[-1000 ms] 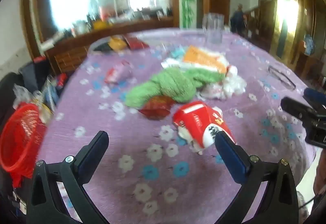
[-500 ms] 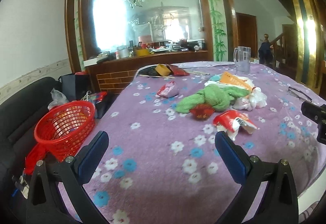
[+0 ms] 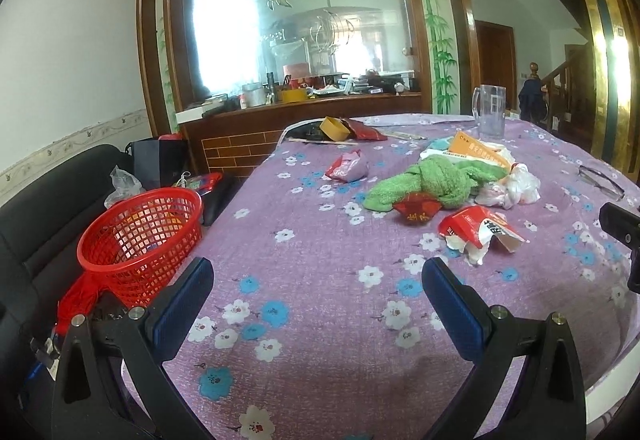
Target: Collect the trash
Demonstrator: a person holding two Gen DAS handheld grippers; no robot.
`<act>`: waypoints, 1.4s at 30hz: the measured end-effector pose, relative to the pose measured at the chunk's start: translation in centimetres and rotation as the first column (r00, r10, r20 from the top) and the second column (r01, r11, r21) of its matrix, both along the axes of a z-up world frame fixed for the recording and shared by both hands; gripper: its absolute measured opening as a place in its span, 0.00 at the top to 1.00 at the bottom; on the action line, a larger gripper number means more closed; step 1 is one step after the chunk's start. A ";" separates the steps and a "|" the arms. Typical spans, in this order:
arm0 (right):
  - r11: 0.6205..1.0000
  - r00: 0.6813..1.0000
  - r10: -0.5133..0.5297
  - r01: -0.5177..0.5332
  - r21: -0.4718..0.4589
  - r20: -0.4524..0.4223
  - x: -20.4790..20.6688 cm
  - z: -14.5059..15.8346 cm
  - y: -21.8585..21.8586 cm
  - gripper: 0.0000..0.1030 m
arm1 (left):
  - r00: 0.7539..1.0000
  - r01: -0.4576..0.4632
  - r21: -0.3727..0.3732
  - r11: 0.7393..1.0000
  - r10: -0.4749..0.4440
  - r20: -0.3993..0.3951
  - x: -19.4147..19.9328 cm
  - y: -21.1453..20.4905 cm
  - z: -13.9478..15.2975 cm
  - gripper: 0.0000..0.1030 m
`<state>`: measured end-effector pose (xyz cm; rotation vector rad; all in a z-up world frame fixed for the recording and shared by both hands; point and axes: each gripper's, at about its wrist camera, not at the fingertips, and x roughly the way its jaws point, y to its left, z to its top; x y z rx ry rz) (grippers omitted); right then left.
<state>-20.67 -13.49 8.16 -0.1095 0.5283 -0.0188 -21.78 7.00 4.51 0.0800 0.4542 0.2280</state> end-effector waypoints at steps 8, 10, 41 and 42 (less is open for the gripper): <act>1.000 1.000 0.000 0.000 -0.001 -0.010 0.1 -0.2 0.1 0.01 | 1.000 0.009 0.011 1.000 -0.009 0.000 -0.2 -0.3 0.0 0.00; 1.000 1.000 0.000 0.000 -0.001 -0.010 0.1 -0.2 0.1 0.01 | 1.000 0.009 0.012 1.000 -0.009 -0.002 -0.1 -0.3 -0.1 0.00; 1.000 0.999 0.013 -0.011 0.021 -0.052 0.7 -0.9 0.4 0.01 | 1.000 0.010 0.013 1.000 -0.009 -0.014 0.0 -0.2 -0.8 0.00; 1.000 0.999 0.013 -0.012 0.022 -0.052 0.7 -0.9 0.4 0.01 | 1.000 0.010 0.014 1.000 -0.010 -0.016 0.0 -0.1 -0.8 0.00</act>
